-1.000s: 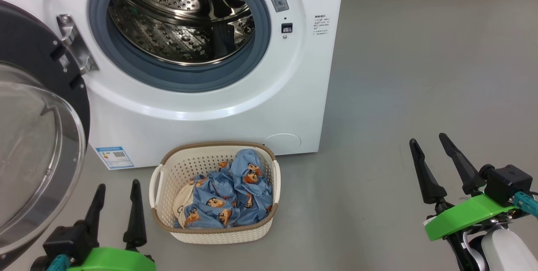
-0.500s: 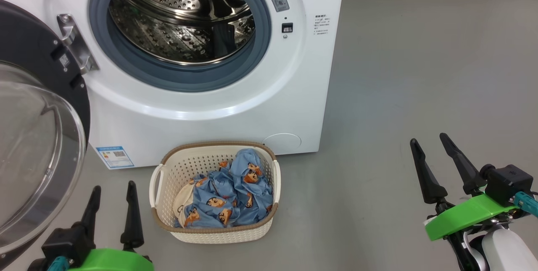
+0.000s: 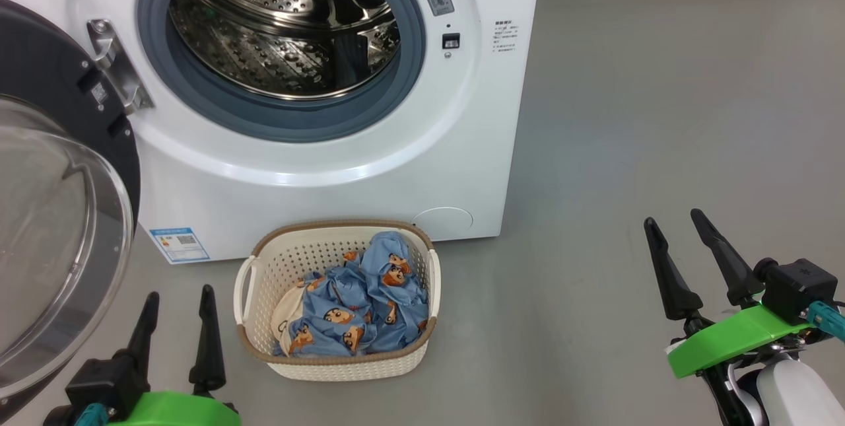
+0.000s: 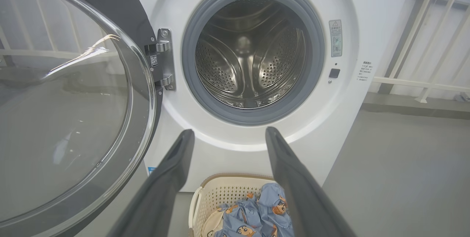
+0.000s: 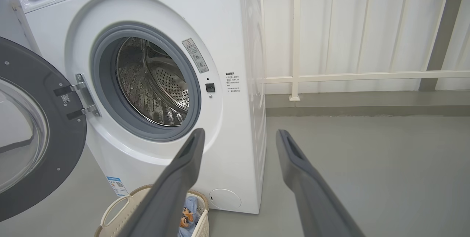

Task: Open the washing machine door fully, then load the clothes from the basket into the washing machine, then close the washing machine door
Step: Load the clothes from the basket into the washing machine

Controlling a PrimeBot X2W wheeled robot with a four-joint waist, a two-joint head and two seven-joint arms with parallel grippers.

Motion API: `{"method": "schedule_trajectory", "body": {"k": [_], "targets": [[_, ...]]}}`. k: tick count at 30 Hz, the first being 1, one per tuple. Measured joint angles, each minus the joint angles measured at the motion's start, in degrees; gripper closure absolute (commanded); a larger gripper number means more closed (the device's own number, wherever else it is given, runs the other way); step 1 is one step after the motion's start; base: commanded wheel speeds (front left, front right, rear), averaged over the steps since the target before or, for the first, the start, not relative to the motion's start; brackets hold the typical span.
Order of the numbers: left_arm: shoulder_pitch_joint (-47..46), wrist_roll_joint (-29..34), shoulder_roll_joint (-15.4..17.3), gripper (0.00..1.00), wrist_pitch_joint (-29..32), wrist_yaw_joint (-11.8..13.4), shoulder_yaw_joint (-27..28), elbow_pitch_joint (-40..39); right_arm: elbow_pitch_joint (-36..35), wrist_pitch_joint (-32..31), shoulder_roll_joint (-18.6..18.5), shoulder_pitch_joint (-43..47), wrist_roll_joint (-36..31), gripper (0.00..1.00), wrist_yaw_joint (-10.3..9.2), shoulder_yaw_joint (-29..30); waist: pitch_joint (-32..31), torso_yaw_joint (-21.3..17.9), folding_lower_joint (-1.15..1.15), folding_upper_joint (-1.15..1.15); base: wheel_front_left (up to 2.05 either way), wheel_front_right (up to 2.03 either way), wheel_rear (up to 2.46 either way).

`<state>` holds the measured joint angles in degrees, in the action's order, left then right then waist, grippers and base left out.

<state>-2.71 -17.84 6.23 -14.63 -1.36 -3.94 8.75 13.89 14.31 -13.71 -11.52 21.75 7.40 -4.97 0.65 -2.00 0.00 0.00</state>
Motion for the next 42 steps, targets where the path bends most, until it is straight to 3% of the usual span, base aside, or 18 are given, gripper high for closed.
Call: {"method": "schedule_trajectory", "body": {"k": [32, 42], "targets": [[-0.91, 1.00, -1.18, 0.00, 0.00, -1.03, 1.27, 0.56, -0.35, 0.00, 0.79, 0.01, 0.00, 0.00, 0.00, 0.36, 1.68, 0.70, 0.00, 0.00, 1.09, -1.09, 0.00], [-1.16, 1.00, -1.46, 0.00, 0.00, -1.66, 1.48, 0.56, -0.40, 0.00, 0.77, -0.05, 0.00, 0.00, 0.00, 0.37, 2.53, 1.14, 0.00, 0.00, 0.26, -0.26, 0.00]]}}
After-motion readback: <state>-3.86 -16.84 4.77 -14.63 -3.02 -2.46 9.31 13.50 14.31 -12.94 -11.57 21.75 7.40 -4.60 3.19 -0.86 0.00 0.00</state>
